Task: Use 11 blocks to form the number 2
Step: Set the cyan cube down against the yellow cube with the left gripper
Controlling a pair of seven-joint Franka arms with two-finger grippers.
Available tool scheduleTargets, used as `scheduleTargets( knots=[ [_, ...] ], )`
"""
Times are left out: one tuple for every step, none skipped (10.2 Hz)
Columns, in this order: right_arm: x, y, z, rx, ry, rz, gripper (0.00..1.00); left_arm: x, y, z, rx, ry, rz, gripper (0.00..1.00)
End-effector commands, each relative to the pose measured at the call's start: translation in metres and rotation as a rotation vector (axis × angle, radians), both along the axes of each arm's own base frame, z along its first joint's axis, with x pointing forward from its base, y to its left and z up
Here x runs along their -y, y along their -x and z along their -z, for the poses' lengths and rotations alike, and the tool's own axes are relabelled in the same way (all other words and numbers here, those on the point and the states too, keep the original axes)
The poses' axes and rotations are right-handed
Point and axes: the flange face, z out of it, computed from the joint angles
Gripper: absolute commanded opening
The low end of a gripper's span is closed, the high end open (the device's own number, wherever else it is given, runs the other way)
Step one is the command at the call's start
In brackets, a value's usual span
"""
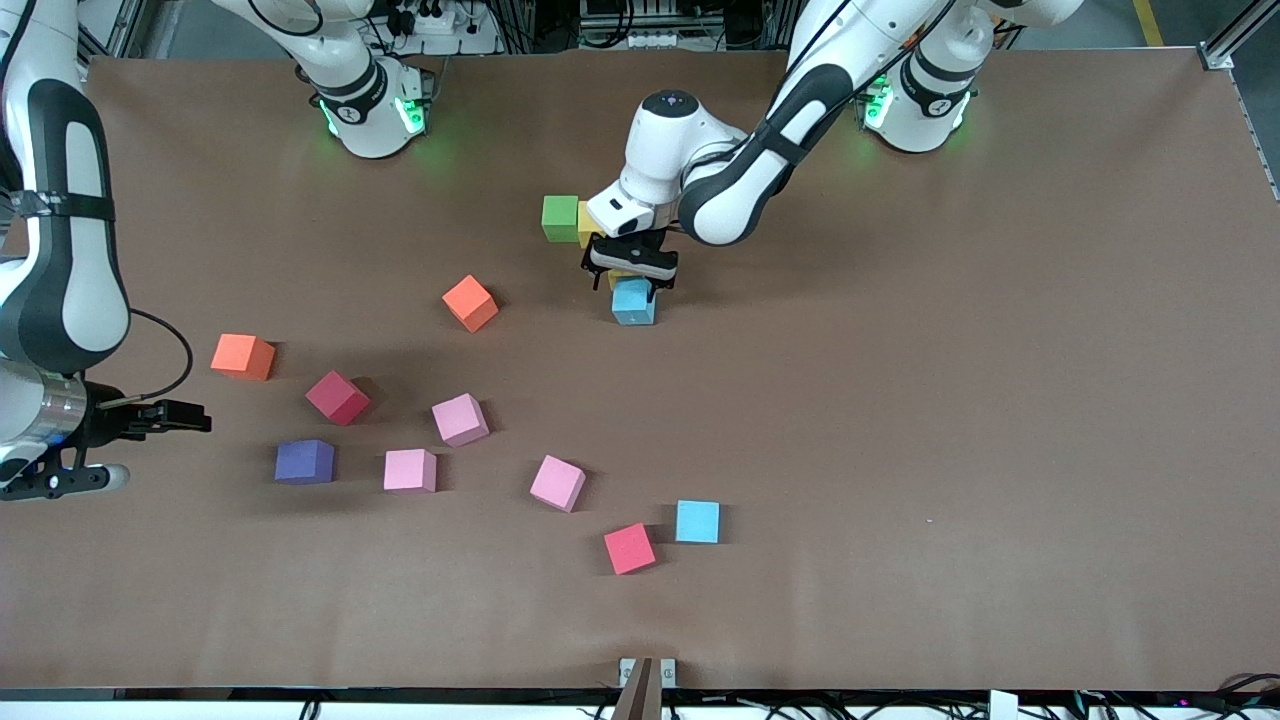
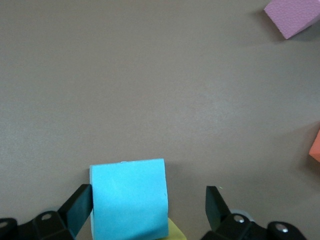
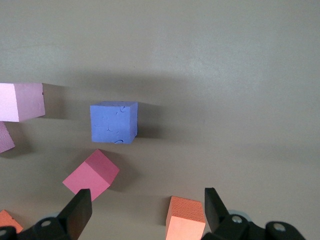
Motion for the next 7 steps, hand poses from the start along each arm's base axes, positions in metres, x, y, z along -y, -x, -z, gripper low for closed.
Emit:
scheduleTargets(
  knots=[
    [0.002, -0.001, -0.002, 0.009, -0.023, -0.007, 1.00, 0.000, 0.003, -0.002, 0.019, 0.009, 0.005, 1.00],
    [0.002, -0.001, -0.002, 0.009, -0.023, -0.007, 1.00, -0.002, 0.003, 0.000, 0.016, 0.004, 0.004, 1.00],
    [0.002, -0.001, -0.002, 0.009, -0.023, -0.007, 1.00, -0.005, 0.004, 0.005, 0.012, -0.005, 0.003, 1.00],
    [0.002, -0.001, -0.002, 0.009, -0.023, -0.007, 1.00, -0.007, 0.005, 0.010, 0.020, -0.012, 0.015, 1.00],
    [0.002, -0.001, -0.002, 0.009, -0.023, -0.007, 1.00, -0.009, 0.007, 0.015, 0.029, -0.003, -0.008, 1.00],
    [0.002, -0.001, -0.002, 0.009, -0.023, -0.007, 1.00, -0.010, 0.010, 0.020, 0.034, 0.016, -0.018, 1.00],
    [0.002, -0.001, -0.003, 0.010, -0.023, -0.007, 1.00, -0.010, 0.012, 0.023, 0.035, 0.036, -0.024, 1.00]
  ],
)
